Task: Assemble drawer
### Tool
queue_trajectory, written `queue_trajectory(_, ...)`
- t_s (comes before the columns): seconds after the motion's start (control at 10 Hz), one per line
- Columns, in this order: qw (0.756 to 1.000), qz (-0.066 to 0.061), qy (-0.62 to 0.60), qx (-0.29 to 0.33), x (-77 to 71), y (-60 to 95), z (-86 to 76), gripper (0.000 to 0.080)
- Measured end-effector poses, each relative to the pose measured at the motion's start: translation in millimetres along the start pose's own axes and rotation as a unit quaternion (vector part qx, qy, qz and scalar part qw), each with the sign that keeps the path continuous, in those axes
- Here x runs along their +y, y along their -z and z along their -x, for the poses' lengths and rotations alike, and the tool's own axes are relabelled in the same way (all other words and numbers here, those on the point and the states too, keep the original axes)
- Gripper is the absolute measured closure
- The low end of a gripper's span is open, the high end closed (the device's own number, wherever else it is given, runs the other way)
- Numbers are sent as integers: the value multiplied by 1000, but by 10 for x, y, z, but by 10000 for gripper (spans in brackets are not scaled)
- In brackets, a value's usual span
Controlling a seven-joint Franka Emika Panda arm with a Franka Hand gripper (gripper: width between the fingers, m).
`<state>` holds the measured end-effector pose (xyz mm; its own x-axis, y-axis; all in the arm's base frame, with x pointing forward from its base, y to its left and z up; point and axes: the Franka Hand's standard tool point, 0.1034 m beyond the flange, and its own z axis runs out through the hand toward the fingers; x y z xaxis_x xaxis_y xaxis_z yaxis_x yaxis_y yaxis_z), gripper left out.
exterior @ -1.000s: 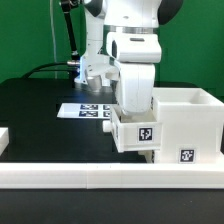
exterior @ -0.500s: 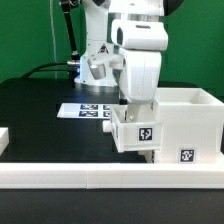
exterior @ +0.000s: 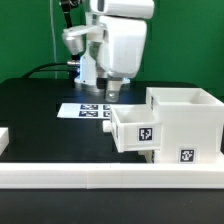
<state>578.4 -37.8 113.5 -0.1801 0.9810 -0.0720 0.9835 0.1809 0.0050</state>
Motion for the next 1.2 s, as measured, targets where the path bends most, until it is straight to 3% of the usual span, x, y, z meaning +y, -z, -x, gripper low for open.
queue_trajectory(0.2, 1000, -4, 18, 9, -1, -140, 183, 151)
queue_trajectory(0.5, 999, -17, 18, 22, -7, -414, 237, 151)
queue_trajectory(0.7, 999, -21, 18, 26, 13, -508, 197, 151)
queue_trajectory(1.2, 999, -28, 7, 31, 80, -573, -67, 151)
